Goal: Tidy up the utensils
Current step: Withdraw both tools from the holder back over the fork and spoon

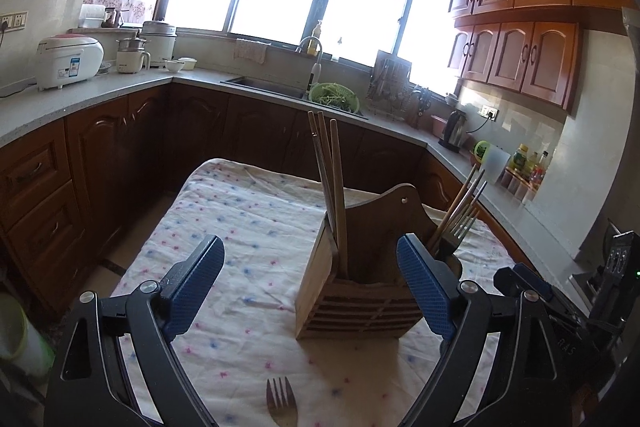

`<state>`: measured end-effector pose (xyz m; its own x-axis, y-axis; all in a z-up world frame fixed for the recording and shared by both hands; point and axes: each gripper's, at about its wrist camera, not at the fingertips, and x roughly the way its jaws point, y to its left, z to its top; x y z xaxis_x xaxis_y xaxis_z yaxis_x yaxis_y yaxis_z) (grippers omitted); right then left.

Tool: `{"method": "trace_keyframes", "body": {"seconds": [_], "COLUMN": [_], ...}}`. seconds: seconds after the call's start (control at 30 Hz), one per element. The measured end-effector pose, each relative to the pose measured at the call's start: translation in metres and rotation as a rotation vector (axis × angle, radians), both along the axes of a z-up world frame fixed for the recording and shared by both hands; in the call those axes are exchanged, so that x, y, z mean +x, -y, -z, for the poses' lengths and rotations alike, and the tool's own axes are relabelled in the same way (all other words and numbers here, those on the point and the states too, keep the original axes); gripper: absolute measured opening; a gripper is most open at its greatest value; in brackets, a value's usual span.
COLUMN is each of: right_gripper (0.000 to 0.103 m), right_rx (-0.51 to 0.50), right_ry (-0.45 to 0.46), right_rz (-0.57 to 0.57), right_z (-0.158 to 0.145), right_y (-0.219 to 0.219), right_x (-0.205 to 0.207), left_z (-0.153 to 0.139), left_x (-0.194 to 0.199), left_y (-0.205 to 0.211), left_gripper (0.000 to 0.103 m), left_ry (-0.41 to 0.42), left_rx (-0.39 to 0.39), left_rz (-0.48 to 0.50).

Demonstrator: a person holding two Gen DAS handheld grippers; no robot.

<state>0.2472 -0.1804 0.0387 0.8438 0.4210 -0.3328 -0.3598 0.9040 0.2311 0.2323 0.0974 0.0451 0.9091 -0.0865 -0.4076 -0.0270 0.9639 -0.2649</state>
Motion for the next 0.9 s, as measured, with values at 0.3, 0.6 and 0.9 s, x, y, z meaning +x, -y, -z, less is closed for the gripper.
{"method": "trace_keyframes", "body": {"seconds": [0.3,0.6,0.9], "right_gripper": [0.088,0.089,0.090], "right_rx": [0.009,0.018,0.035], "right_ry": [0.007,0.007,-0.006], "right_rz": [-0.009,-0.028,-0.053], "right_z": [-0.004,-0.004,-0.002], "right_y": [0.005,0.010,0.022], "right_x": [-0.027,-0.063,-0.103], "left_z": [0.004,0.013,0.021], "left_x": [-0.031,-0.069,-0.104], "left_y": [-0.007,0.003,0.016], "left_gripper": [0.091,0.092,0.093], "left_ry": [-0.022,-0.041,-0.083], "left_rx": [-0.006,0.009,0.027], "left_rz": [-0.011,-0.001,0.022]}}
